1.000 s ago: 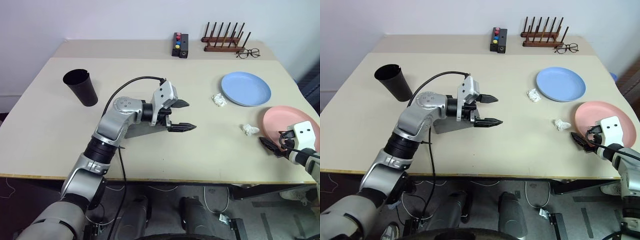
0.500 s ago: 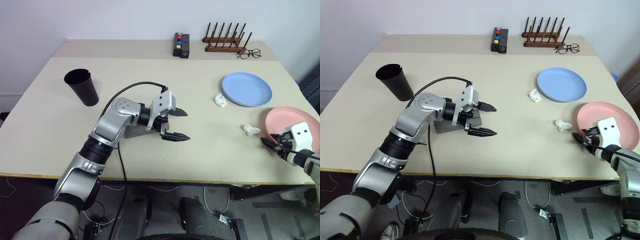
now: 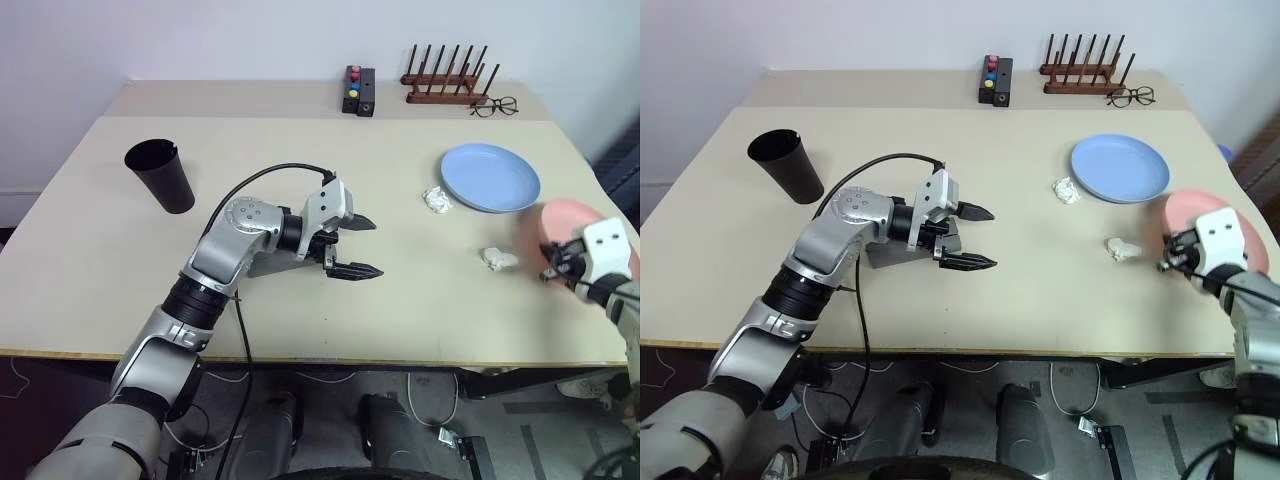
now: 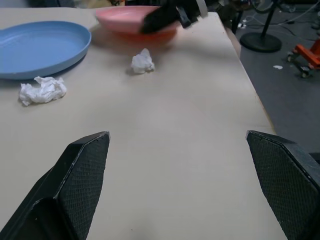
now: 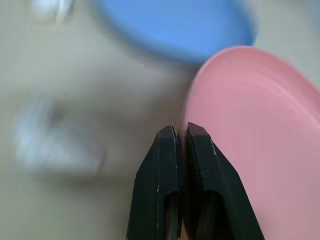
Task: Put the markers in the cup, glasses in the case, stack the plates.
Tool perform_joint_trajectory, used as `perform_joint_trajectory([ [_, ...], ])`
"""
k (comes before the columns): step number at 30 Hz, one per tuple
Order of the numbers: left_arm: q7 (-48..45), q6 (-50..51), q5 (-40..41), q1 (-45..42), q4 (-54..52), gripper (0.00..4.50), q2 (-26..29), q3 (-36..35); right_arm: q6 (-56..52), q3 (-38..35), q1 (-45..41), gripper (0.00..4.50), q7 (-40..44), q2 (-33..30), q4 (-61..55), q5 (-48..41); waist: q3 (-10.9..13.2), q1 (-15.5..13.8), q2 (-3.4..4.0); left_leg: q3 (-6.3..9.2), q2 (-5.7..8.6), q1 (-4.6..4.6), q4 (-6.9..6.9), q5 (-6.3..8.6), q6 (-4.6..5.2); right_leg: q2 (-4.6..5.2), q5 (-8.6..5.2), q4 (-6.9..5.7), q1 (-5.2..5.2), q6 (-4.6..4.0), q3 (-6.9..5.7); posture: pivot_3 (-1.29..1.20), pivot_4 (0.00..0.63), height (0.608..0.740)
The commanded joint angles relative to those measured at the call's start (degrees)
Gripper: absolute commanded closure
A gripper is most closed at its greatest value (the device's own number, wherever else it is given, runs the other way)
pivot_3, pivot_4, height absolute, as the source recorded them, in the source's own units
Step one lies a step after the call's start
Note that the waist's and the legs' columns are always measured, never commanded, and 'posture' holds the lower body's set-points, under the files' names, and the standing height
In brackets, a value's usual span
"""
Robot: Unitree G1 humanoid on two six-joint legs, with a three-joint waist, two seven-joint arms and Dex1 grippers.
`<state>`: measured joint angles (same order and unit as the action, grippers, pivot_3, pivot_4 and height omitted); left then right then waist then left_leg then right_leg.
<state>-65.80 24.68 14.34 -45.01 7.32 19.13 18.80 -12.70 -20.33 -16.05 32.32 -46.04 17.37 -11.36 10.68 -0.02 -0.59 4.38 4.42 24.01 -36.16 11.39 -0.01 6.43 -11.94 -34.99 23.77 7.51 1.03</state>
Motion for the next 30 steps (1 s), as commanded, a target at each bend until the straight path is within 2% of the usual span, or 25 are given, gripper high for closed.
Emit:
perform_joint_trajectory([
  [1, 1.6, 0.5, 1.1, -0.1, -1.7, 0.00, -0.4, -2.2, 4.6, 1.3, -6.6, 4.48, -0.3, 0.0, 0.9, 0.7, 0.0, 0.3, 0.00, 0.00, 0.00, 0.00, 0.01, 0.00, 0.00, 0.00, 0.00, 0.00, 0.01, 0.00, 0.00, 0.00, 0.150, 0.740],
  [8, 4.3, 1.9, 1.1, 0.5, -2.9, 0.00, -0.6, -3.1, 11.8, 9.4, -19.7, 4.48, 4.2, 2.6, 15.6, 4.3, 0.0, 0.8, -0.03, 0.04, 0.03, 0.01, 0.02, 0.00, 0.00, 0.00, 0.00, 0.01, -0.02, 0.05, -0.02, 0.00, 0.150, 0.740],
  [18, 8.3, 6.1, 1.5, 3.5, -8.9, 0.00, 1.5, -4.7, 24.4, 17.8, -38.2, 4.48, 6.5, 7.4, 44.0, 12.0, 0.1, 1.2, 0.05, 0.03, 0.03, 0.01, 0.14, -0.01, -0.01, -0.01, 0.11, -0.01, 0.08, 0.23, 0.00, 0.00, 0.150, 0.740],
  [27, 11.0, 9.3, 2.4, 6.0, -13.6, 0.00, 2.8, -5.4, 27.1, 21.4, -43.3, 4.48, 7.3, 10.0, 53.8, 16.9, 0.1, 1.2, 0.05, 0.05, 0.07, 0.01, 0.13, -0.01, -0.02, -0.02, 0.11, -0.04, 0.08, 0.23, 0.03, 0.00, 0.150, 0.740],
  [30, 11.7, 10.0, 2.6, 6.4, -14.4, 0.00, 3.0, -5.7, 27.6, 21.9, -43.6, 3.45, 6.3, 10.0, 54.9, 18.1, 0.1, 1.2, 0.05, 0.06, 0.07, 0.01, 0.14, -0.01, -0.02, -0.03, 0.11, -0.06, 0.09, 0.23, 0.03, 0.00, 0.150, 0.740],
])
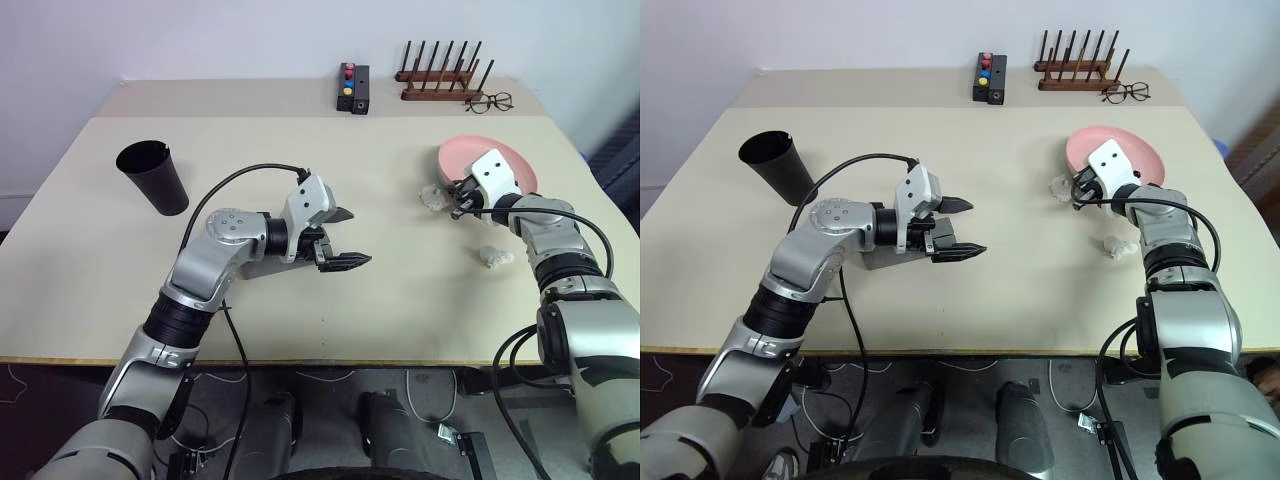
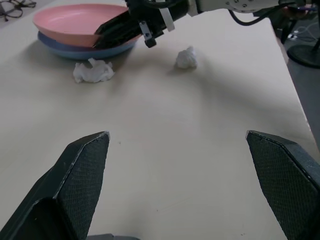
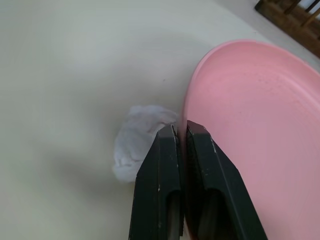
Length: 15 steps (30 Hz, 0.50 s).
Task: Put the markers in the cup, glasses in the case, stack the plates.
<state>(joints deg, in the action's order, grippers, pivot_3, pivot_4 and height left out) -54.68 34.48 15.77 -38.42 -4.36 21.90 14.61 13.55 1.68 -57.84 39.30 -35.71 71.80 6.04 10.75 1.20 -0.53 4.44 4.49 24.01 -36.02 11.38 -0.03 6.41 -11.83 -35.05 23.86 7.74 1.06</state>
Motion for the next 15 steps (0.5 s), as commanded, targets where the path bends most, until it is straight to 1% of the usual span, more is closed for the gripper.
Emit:
perform_joint_trajectory([
  [1, 0.8, 0.3, 1.3, 0.0, -2.9, 0.00, 0.2, -1.5, 1.5, -0.2, -1.8, 3.06, -1.2, -0.3, 0.6, 0.9, 0.0, 0.0, 0.00, 0.00, 0.00, 0.00, 0.00, 0.00, 0.00, 0.00, 0.00, 0.00, 0.00, 0.00, 0.00, 0.00, 0.150, 0.740],
  [5, 1.0, 0.5, 1.5, 0.1, -2.9, 0.00, 0.4, -1.3, 1.5, -0.6, -1.9, 0.95, -2.1, -0.4, 0.8, 0.9, 0.0, 0.0, 0.00, 0.00, 0.00, 0.00, 0.00, 0.00, 0.00, 0.00, 0.00, 0.00, 0.00, 0.00, 0.01, 0.00, 0.150, 0.740],
  [15, 0.7, -0.4, 1.6, -1.2, -0.9, 0.00, -0.7, -0.5, 2.7, -2.3, -2.2, 0.95, -4.2, -2.7, -0.4, -0.3, 0.0, 0.0, 0.00, -0.01, 0.00, 0.00, 0.00, 0.00, 0.00, 0.00, 0.00, 0.00, 0.00, 0.00, 0.01, 0.00, 0.150, 0.740],
])
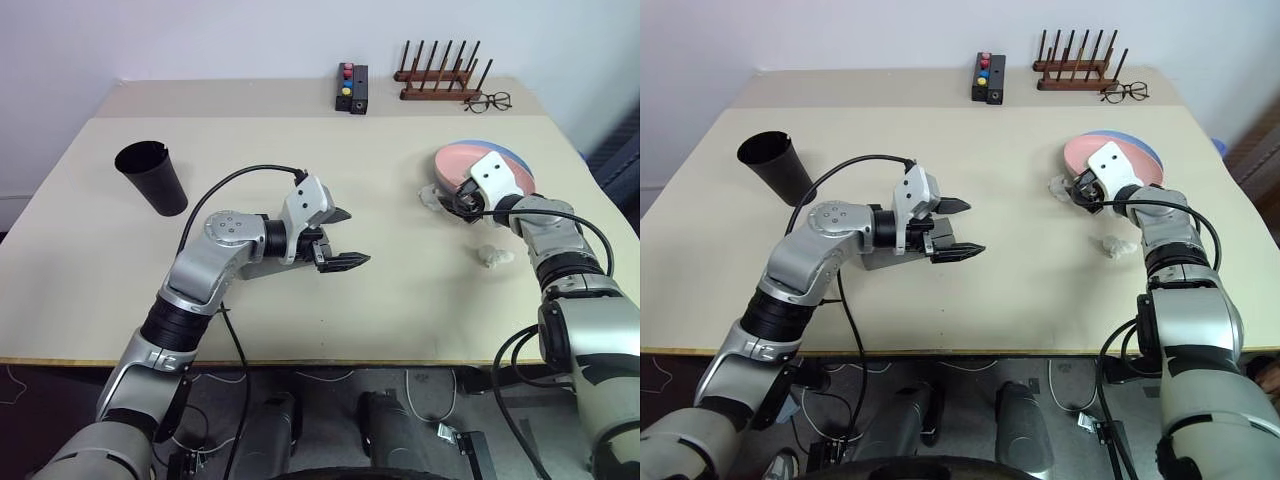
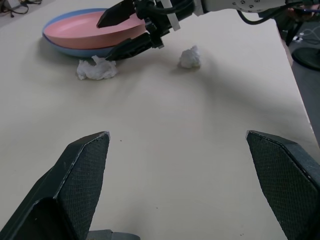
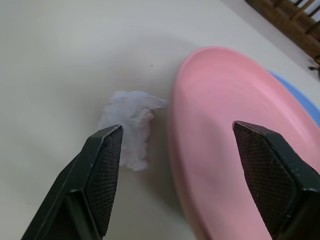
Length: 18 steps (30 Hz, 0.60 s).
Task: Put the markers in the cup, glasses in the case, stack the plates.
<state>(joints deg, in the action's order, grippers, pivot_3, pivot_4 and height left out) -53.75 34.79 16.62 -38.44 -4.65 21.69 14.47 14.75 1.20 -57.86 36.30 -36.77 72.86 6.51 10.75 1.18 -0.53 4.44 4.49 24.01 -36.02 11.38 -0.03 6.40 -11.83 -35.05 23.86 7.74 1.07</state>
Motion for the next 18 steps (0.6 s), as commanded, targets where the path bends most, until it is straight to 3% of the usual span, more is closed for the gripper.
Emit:
perform_joint_trajectory([
  [1, -0.3, -0.9, 0.8, -1.3, -0.4, 0.00, -0.6, -0.3, 1.7, -1.7, -2.2, 0.95, -2.0, -1.8, -1.3, -0.5, 0.0, 0.0, 0.00, 0.00, 0.00, 0.00, 0.00, 0.00, 0.00, 0.00, 0.00, 0.00, 0.00, 0.00, 0.00, 0.00, 0.150, 0.740],
  [12, 1.2, 1.0, 1.0, 0.2, -3.7, 0.00, 0.6, -1.3, 2.5, -0.7, -4.8, 0.95, -14.6, -1.4, 1.6, 3.7, 0.0, 0.1, 0.01, -0.02, 0.00, 0.00, 0.03, 0.00, 0.00, 0.00, -0.01, 0.00, 0.02, -0.01, 0.03, 0.00, 0.150, 0.740],
  [18, 2.4, 1.7, 1.5, 1.2, -4.7, 0.00, 0.5, -1.4, 2.9, -4.8, -5.3, 0.95, -7.6, -1.1, -0.4, -1.2, 0.0, 0.1, 0.01, -0.02, 0.00, 0.00, 0.03, 0.00, 0.00, -0.01, 0.00, 0.00, 0.02, -0.01, 0.04, 0.00, 0.150, 0.740],
])
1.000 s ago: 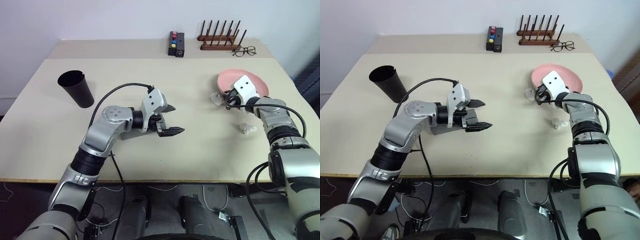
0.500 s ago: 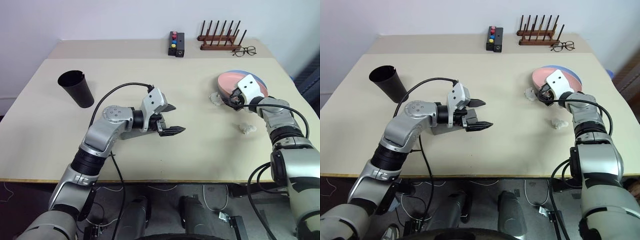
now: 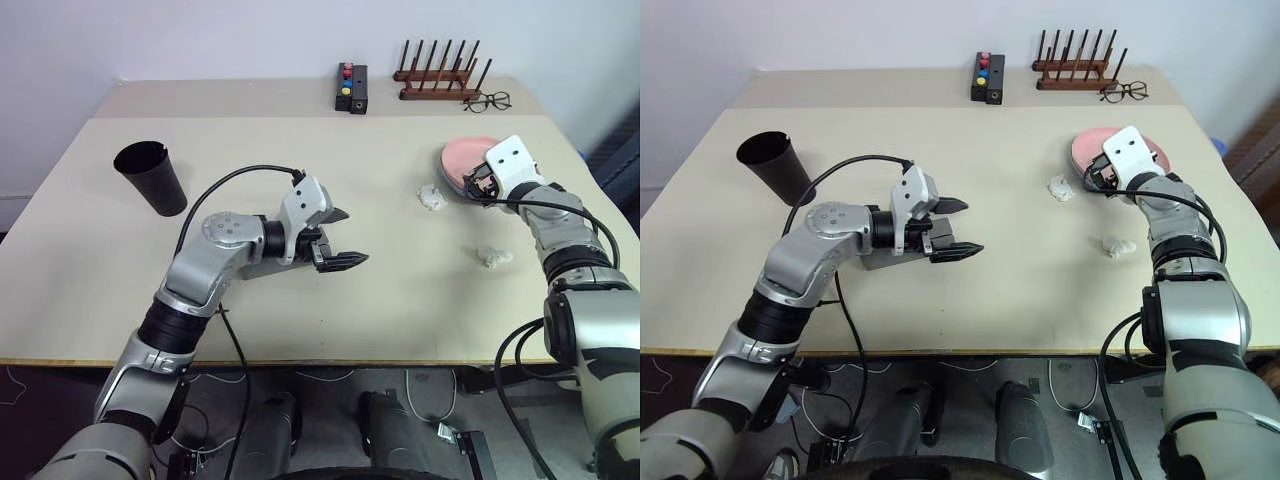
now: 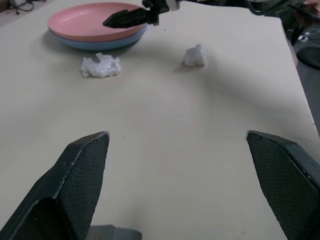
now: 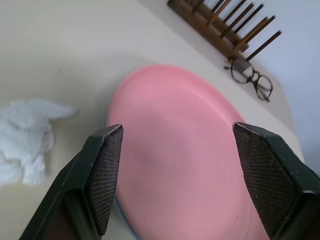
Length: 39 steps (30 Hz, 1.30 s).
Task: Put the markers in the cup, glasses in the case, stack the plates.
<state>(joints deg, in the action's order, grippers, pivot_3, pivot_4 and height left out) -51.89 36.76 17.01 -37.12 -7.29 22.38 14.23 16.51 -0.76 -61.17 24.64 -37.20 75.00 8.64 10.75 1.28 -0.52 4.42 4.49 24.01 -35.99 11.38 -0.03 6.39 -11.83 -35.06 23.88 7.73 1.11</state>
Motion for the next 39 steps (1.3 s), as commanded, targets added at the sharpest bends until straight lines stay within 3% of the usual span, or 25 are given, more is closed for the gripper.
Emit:
perform_joint_trajectory([
  [1, 0.5, -0.4, 1.1, -0.2, -1.9, 0.00, -0.3, -1.1, 1.0, -3.4, -1.7, 0.95, 5.8, -0.8, -3.1, -4.3, 0.0, 0.0, 0.00, 0.00, 0.00, 0.00, 0.00, 0.00, 0.00, -0.01, 0.00, 0.00, -0.01, 0.00, 0.00, 0.00, 0.150, 0.740],
  [5, 0.3, -1.0, 1.1, -0.7, -1.1, 0.00, -0.9, -0.7, -1.9, -5.5, 0.1, 0.95, 14.0, -1.8, -6.4, -8.0, 0.0, -0.1, 0.00, 0.00, 0.00, 0.00, -0.02, 0.00, 0.00, -0.01, 0.01, 0.00, -0.02, 0.01, 0.00, 0.00, 0.150, 0.740],
  [9, -2.4, -2.0, 1.5, -1.3, 0.4, 0.00, -1.0, 0.1, -12.3, -5.9, 11.6, 0.95, 31.9, -7.0, -20.8, -13.4, 0.0, -0.9, 0.00, 0.10, 0.01, 0.00, -0.04, 0.00, 0.01, -0.01, 0.00, 0.02, -0.11, 0.01, -0.08, 0.00, 0.150, 0.740],
  [12, -4.4, -2.9, 1.6, -1.8, 1.5, 0.00, -0.7, 0.8, -17.3, -6.5, 18.6, 0.95, 35.5, -10.4, -27.8, -15.2, 0.0, -0.5, 0.03, 0.15, 0.09, -0.01, -0.09, 0.01, 0.02, 0.04, -0.01, 0.07, -0.19, 0.02, -0.13, 0.00, 0.150, 0.740],
  [21, -9.8, -6.5, 0.3, -3.8, 5.3, 0.00, 0.8, 2.6, -24.6, -8.6, 30.1, 0.95, 39.1, -15.3, -36.4, -18.2, 0.0, -0.1, 0.10, -0.04, -0.03, -0.18, -0.05, 0.02, 0.02, 0.04, -0.11, 0.01, -0.20, -0.16, -0.02, 0.00, 0.150, 0.740],
  [33, -12.0, -8.7, -1.0, -4.8, 7.2, 0.00, 1.5, 2.8, -28.8, -8.3, 35.7, 0.95, 40.0, -13.7, -40.4, -20.2, 0.0, -0.5, 0.10, -0.03, 0.00, -0.16, -0.13, 0.02, 0.02, 0.08, -0.11, 0.05, -0.24, -0.16, -0.04, 0.00, 0.150, 0.740],
  [36, -11.8, -8.7, -1.1, -4.9, 7.1, 0.00, 1.4, 2.8, -28.6, -8.0, 35.7, 1.75, 39.3, -13.5, -40.0, -19.9, 0.0, -0.5, 0.10, -0.03, 0.00, -0.16, -0.11, 0.02, 0.02, 0.08, -0.11, 0.05, -0.23, -0.16, -0.03, 0.00, 0.150, 0.740],
  [39, -11.6, -8.6, -1.3, -4.6, 6.7, 0.00, 1.3, 2.7, -27.5, -8.0, 35.9, 3.17, 38.4, -13.4, -40.0, -19.6, 0.0, -0.5, 0.10, -0.02, -0.01, -0.16, -0.11, 0.02, 0.02, 0.08, -0.11, 0.05, -0.23, -0.16, -0.04, 0.00, 0.150, 0.740],
])
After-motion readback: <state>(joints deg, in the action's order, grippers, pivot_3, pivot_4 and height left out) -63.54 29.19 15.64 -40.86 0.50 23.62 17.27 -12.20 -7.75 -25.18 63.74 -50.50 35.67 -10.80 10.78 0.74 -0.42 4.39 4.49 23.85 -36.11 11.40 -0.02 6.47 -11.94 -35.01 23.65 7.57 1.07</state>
